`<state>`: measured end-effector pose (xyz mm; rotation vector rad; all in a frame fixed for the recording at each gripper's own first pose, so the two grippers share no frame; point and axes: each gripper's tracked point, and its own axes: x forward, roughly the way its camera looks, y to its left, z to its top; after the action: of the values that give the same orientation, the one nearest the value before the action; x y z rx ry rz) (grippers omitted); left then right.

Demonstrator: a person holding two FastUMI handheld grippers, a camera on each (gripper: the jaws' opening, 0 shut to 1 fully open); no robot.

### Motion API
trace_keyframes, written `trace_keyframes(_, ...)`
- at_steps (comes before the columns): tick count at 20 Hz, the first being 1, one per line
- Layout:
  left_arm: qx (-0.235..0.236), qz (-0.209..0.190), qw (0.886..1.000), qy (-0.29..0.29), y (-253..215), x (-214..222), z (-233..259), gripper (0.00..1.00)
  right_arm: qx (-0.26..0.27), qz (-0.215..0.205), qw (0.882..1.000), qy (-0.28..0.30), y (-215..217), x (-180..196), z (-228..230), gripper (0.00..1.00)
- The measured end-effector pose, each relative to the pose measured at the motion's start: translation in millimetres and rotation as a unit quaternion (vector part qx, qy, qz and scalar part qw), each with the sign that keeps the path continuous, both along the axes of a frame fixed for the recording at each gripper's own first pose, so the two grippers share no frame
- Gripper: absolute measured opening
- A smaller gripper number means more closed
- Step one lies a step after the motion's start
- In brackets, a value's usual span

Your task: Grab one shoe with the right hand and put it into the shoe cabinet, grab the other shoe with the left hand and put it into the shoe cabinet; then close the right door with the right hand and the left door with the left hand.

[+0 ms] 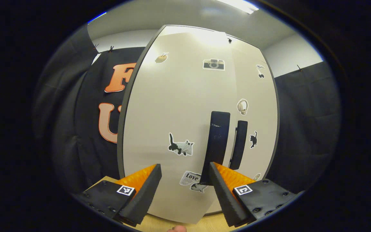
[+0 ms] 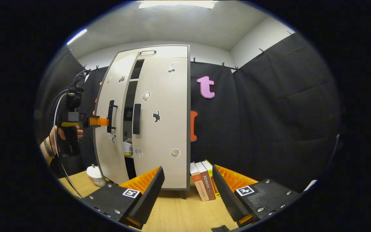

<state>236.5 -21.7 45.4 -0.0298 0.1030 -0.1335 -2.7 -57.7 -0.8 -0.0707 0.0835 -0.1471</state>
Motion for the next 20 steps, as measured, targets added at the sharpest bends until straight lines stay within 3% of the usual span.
trace_keyframes(8,-0.04,-0.009,0.999,0.019,-10,36,-12,0.96,0.004,-0.014,1.0,0.001,-9,5,-3,0.92)
trace_keyframes(20,-0.002,0.001,1.0,0.013,-13,39,-10,0.96,0.011,-0.018,1.0,0.0,-12,6,-1,0.92)
